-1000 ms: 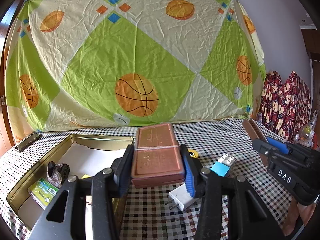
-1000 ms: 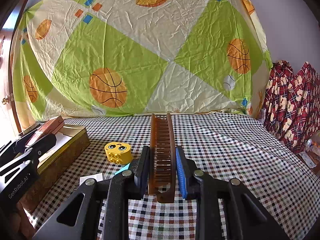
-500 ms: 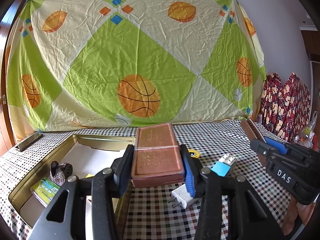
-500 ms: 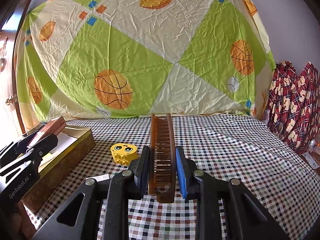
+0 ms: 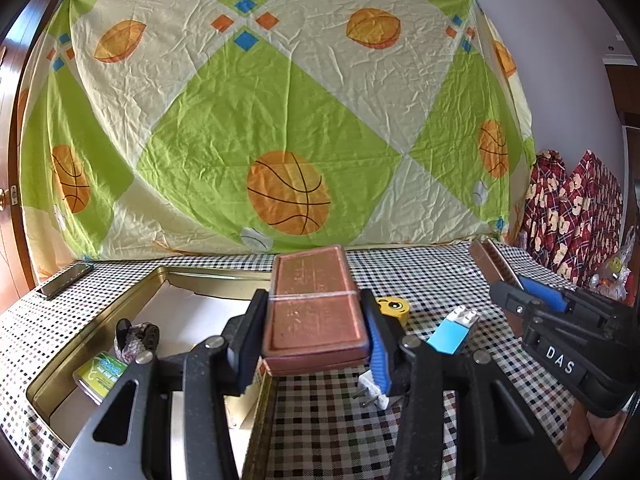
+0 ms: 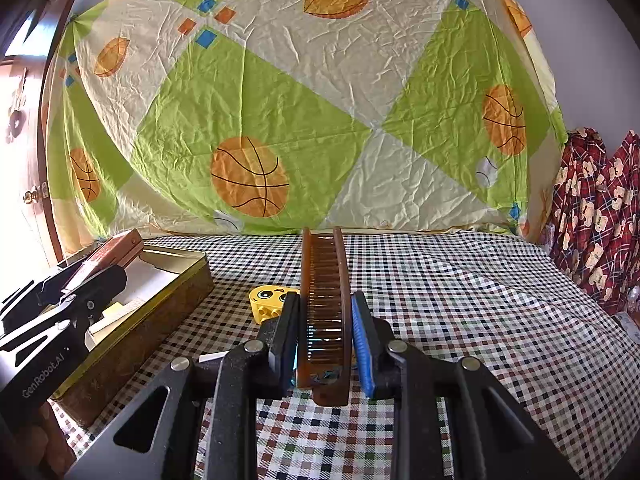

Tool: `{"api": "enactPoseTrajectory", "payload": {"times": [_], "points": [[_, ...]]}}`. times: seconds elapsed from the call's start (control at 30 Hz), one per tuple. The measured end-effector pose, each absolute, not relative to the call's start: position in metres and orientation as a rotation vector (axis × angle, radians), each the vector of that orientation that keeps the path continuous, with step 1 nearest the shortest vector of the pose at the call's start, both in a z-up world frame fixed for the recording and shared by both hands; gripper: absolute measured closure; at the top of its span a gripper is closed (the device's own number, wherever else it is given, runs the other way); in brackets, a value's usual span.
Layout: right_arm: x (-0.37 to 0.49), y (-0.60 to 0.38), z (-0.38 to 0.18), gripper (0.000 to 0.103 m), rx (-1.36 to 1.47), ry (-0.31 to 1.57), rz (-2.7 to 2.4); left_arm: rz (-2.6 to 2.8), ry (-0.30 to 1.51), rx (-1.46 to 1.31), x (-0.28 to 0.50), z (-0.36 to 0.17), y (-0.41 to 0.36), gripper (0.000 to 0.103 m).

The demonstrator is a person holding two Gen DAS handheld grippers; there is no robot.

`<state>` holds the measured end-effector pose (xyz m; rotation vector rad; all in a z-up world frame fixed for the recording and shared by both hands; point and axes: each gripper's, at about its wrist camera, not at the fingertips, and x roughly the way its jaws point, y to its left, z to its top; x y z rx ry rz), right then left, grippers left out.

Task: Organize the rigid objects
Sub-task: 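Carry the chocolate box and comb over the gold tin with both grippers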

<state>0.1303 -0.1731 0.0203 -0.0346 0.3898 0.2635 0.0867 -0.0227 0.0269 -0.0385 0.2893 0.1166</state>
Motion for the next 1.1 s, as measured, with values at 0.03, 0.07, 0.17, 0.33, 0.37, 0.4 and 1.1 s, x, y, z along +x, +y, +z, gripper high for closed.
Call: {"api": "enactPoseTrajectory", "payload": {"times": [0.03, 0.07, 0.17, 0.33, 0.37, 0.4, 1.1], "points": [[0.13, -0.172, 0.02, 0.076, -0.036, 0.389, 0.268, 0.118, 0.287, -0.04, 0.086, 0.027, -0.022, 0.059], [0.13, -0.17, 0.021, 0.076, -0.037, 0.389, 0.271, 0.117, 0.286, -0.041, 0.085, 0.027, -0.021, 0.059], [0.127, -0.167, 0.02, 0.076, -0.039, 0.386, 0.281, 0.118, 0.281, -0.044, 0.081, 0.026, -0.018, 0.059], [0.126, -0.159, 0.02, 0.076, -0.042, 0.39, 0.302, 0.121, 0.279, -0.052, 0.076, 0.026, -0.012, 0.059], [0.126, -0.157, 0.02, 0.076, -0.043, 0.391, 0.306, 0.122, 0.28, -0.051, 0.075, 0.026, -0.011, 0.059], [0.125, -0.156, 0.02, 0.076, -0.043, 0.391, 0.31, 0.123, 0.28, -0.052, 0.075, 0.026, -0.01, 0.059], [0.12, -0.121, 0.018, 0.076, -0.073, 0.396, 0.389, 0.156, 0.29, -0.092, 0.065, 0.025, 0.022, 0.059]]}}
